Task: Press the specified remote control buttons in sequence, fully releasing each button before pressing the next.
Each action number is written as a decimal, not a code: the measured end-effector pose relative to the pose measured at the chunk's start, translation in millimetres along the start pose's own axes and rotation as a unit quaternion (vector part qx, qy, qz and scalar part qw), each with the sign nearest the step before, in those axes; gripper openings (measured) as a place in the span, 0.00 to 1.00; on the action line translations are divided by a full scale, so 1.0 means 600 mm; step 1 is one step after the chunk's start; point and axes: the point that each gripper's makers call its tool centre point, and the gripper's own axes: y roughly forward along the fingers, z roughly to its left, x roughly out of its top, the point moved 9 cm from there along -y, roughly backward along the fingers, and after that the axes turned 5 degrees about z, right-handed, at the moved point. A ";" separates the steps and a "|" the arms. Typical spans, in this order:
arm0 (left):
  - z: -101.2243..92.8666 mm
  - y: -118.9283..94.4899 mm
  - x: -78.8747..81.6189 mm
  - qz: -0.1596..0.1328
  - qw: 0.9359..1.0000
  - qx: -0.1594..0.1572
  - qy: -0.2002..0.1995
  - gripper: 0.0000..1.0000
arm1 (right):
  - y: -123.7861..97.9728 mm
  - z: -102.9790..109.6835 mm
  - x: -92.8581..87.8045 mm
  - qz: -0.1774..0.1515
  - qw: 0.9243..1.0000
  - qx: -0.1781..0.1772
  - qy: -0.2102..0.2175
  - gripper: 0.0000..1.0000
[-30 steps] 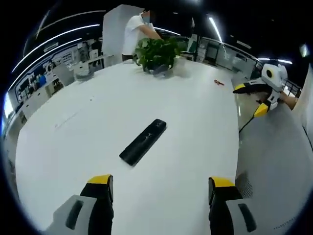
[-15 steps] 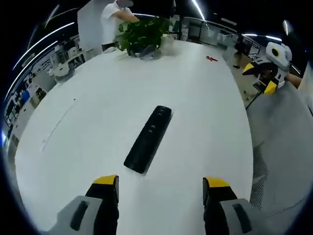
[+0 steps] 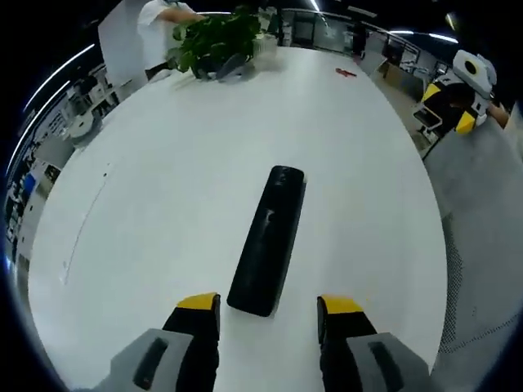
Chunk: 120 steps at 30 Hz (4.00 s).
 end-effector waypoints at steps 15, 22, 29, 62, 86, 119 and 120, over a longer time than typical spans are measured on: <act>0.006 0.026 0.030 0.051 0.996 -0.016 0.067 0.30 | 0.003 0.002 -0.004 0.012 1.000 0.014 0.002 0.27; 0.002 0.030 0.044 0.098 0.989 -0.021 0.104 0.30 | 0.005 0.003 -0.007 0.020 1.000 0.018 0.002 0.24; 0.003 0.031 0.050 0.122 0.987 -0.023 0.106 0.30 | 0.004 -0.003 -0.008 0.020 1.000 0.004 0.010 0.28; -0.037 0.024 0.028 0.068 0.992 -0.024 0.102 0.23 | 0.010 0.002 -0.016 0.052 0.999 0.016 0.002 0.25; -0.126 0.018 0.003 0.074 0.986 -0.038 0.143 0.23 | 0.012 0.008 -0.020 0.064 0.997 0.030 -0.008 0.22; -0.264 0.011 -0.024 0.043 0.986 -0.049 0.151 0.24 | 0.028 0.046 -0.023 0.128 0.981 0.115 -0.093 0.27; -0.267 0.010 -0.024 0.044 0.986 -0.049 0.151 0.24 | 0.031 0.046 -0.020 0.136 0.977 0.125 -0.106 0.26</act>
